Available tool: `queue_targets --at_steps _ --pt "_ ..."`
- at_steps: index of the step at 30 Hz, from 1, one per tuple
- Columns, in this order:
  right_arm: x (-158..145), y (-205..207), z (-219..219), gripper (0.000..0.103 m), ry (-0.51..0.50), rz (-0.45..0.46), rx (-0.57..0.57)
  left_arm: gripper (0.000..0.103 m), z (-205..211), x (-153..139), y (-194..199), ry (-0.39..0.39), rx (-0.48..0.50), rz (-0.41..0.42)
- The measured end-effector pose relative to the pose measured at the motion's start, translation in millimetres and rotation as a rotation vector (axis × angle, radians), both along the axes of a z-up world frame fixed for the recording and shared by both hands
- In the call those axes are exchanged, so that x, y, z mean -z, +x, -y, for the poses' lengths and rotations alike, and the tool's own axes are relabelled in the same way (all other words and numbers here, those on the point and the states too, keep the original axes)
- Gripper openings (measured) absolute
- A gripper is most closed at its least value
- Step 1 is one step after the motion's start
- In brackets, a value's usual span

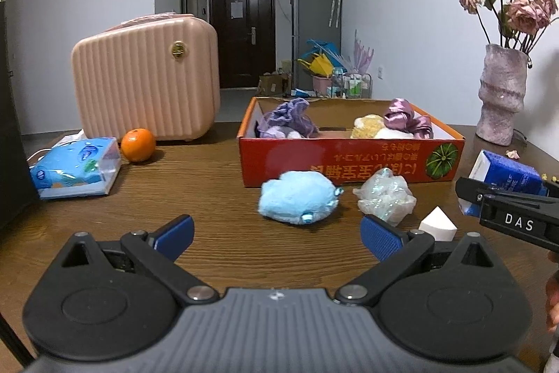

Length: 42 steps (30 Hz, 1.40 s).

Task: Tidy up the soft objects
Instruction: 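Lift the tissue pack with the right gripper while the left gripper approaches the clear plastic bag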

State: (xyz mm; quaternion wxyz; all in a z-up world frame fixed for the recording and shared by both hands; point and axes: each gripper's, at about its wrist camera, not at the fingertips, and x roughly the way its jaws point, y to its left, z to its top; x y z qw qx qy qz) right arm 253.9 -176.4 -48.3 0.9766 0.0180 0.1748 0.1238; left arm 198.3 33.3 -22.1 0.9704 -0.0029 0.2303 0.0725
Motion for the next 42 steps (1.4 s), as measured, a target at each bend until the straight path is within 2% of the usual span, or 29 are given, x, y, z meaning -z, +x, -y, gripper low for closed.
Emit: queue_targets --at_steps 22,40,42 --pt "2 19 39 0.07 -0.009 0.028 0.042 0.103 57 10 60 0.005 0.079 -0.084" --pt "9 44 59 0.07 -0.032 0.022 0.078 0.103 83 27 113 0.013 0.109 -0.128" --pt "10 48 59 0.07 -0.036 0.017 0.079 0.1 84 28 116 0.019 0.112 -0.127"
